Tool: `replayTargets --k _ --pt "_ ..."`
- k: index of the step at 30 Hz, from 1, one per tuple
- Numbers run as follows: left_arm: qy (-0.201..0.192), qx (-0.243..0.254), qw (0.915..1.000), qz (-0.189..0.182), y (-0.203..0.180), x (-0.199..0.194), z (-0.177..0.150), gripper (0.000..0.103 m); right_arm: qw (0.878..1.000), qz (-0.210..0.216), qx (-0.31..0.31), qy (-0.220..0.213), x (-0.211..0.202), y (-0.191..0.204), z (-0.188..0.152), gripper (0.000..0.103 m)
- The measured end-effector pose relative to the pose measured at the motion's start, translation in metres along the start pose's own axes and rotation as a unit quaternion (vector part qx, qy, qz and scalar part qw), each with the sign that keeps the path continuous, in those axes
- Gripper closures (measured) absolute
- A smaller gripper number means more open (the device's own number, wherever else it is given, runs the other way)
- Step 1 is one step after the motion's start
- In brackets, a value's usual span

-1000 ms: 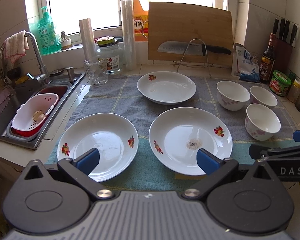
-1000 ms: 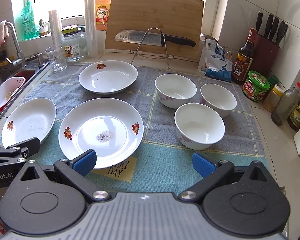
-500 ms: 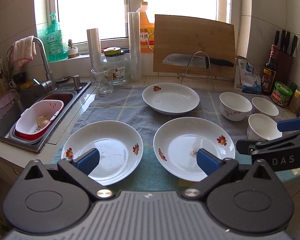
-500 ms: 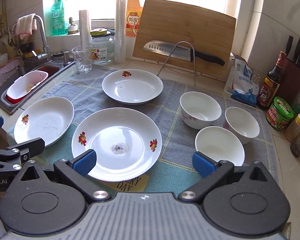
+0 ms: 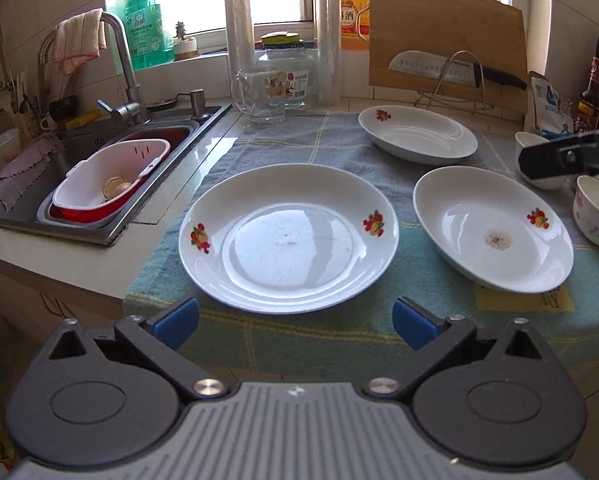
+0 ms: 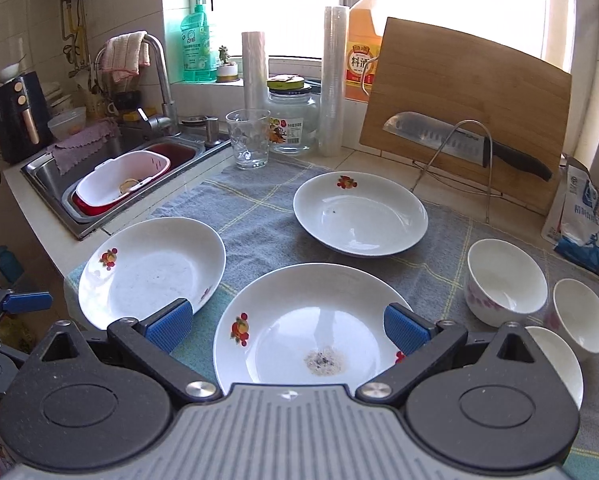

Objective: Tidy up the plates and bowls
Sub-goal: 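Move the right gripper to the rim of the white plate near the sink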

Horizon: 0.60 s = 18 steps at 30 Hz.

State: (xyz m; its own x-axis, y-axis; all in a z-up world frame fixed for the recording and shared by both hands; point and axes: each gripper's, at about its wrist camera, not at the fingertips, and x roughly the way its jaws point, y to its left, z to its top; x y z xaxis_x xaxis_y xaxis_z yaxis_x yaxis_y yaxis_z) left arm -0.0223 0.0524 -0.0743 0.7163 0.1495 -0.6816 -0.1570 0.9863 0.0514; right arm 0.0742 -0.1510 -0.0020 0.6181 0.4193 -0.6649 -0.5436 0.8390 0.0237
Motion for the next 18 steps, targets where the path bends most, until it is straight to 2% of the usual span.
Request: replayTargets --k 4,15,18 --pt "0.004 0.003 1.0 -0.007 0.014 0.016 -0.006 0.001 1.0 0.004 -0.001 0.006 0.016 0.007 0.011 0.0" --pt "0.016 0.025 0.9976 -0.063 0.032 0.061 -0.003 0.001 0.999 0.019 -0.035 0.029 0.055 0.028 0.034 0.0" --pt "0.005 0.041 0.9965 -0.073 0.032 0.064 -0.004 0.0 0.998 0.03 -0.051 0.034 0.066 0.034 0.041 0.0"
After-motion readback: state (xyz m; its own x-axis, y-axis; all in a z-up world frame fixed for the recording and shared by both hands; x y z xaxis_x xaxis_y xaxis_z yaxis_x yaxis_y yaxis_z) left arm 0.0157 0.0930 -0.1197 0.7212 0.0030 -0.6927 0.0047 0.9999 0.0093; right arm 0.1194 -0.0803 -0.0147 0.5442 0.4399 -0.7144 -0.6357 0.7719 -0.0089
